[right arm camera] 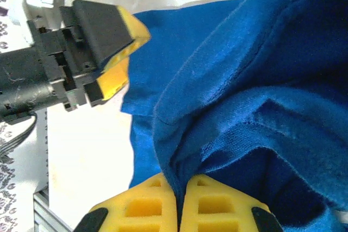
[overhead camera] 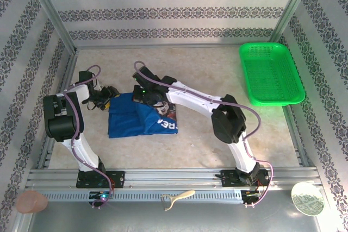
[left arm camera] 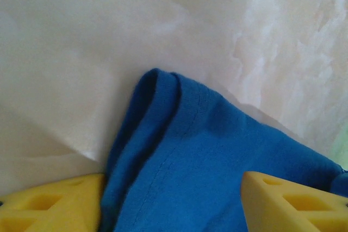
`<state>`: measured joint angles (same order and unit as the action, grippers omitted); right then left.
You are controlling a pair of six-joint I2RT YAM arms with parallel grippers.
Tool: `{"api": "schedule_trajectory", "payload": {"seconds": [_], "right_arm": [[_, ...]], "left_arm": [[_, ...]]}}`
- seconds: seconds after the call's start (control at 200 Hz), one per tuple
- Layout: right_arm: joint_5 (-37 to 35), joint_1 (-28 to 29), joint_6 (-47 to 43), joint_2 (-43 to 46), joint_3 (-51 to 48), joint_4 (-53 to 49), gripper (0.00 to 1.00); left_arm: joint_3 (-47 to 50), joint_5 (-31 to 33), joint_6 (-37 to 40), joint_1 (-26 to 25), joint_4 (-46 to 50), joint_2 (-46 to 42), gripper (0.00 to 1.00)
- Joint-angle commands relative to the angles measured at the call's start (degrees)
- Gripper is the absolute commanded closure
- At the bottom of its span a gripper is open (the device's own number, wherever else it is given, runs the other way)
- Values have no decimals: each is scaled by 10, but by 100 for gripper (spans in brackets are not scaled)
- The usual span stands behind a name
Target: Fold the inside-out t-shirt
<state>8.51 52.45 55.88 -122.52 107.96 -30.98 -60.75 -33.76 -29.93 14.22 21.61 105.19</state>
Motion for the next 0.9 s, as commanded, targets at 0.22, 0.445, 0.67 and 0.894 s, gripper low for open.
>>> {"api": "schedule_trajectory", "payload": {"seconds": [0.22,0.445,0.67,0.894], "right_arm": [[66,29,-6,-154,216,-49,45],[147,27,-102,-210,440,-154,33],[95,-30,-163,-14,181,-101,34],[81,-122,-157,81,-67,-49,36]], "left_arm": [[24,-53,16,-24,-49,69,33],[-32,-53,12,-15,-21,70,33],[-102,-44,4,23,30,-3,32],[-47,-49,-21,-32,60,-139,32]]}}
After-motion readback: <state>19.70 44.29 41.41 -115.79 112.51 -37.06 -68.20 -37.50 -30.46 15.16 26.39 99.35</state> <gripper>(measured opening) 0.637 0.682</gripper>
